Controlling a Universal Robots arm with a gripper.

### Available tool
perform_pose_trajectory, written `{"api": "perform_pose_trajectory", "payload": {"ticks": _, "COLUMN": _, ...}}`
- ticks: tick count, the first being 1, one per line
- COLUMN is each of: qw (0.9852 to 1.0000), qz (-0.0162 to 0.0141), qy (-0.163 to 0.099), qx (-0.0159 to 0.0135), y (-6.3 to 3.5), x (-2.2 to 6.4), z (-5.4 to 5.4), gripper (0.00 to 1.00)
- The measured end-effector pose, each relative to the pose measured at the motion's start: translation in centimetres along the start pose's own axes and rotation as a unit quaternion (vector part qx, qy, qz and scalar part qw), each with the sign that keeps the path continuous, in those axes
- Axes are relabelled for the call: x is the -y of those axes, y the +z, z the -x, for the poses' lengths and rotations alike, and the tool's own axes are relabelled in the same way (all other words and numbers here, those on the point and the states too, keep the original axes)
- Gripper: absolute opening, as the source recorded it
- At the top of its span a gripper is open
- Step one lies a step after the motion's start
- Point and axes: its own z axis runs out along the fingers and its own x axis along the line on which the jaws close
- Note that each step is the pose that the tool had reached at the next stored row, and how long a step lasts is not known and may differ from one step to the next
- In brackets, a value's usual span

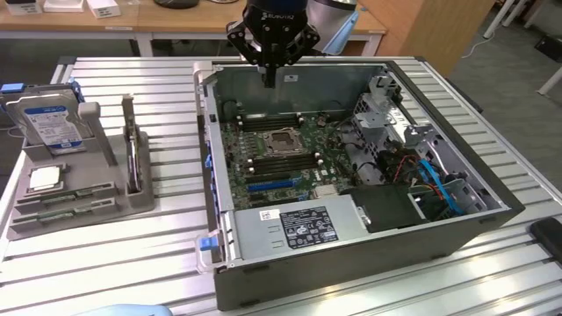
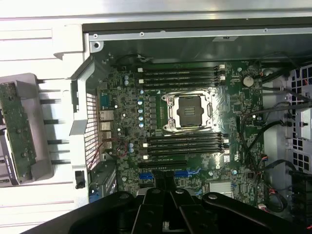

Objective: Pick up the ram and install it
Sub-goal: 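Reach for the ram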

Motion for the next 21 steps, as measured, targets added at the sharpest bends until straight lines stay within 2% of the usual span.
{"api": "perform_pose_trajectory", "payload": {"ticks": 5, "qw": 1.0000, "qz": 0.0000, "qy": 0.000, "qx": 0.0000, "y": 0.00, "x": 0.02, "z": -0.2, "gripper": 0.10}}
{"api": "perform_pose_trajectory", "payload": {"ticks": 8, "qw": 1.0000, "qz": 0.0000, "qy": 0.000, "qx": 0.0000, "y": -0.02, "x": 0.06, "z": -0.8, "gripper": 0.10}}
{"api": "perform_pose_trajectory", "payload": {"ticks": 16, "qw": 1.0000, "qz": 0.0000, "qy": 0.000, "qx": 0.0000, "y": -0.06, "x": 0.24, "z": -3.2, "gripper": 0.10}}
{"api": "perform_pose_trajectory", "payload": {"ticks": 21, "qw": 1.0000, "qz": -0.0001, "qy": 0.000, "qx": 0.0000, "y": -0.10, "x": 0.39, "z": -5.2, "gripper": 0.10}}
